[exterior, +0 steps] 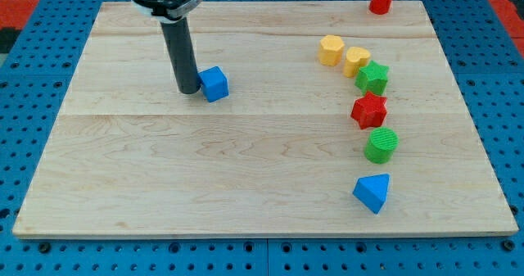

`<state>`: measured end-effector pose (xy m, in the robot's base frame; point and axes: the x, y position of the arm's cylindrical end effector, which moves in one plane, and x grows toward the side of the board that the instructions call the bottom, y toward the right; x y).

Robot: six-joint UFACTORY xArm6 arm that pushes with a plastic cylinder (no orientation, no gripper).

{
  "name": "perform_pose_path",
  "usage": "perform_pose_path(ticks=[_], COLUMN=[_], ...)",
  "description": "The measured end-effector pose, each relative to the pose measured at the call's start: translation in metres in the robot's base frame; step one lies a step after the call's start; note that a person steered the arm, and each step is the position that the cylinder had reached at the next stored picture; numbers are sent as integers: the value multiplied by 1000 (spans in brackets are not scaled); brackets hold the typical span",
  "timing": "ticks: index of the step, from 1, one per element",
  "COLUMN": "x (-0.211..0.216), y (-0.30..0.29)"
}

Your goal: Point your arm towards the green circle

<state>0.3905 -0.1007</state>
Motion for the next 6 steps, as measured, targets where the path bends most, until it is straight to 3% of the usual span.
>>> perform_pose_path(ticks=[1,2,4,6], x=[-15,-9,103,135], y=[36,24,93,221])
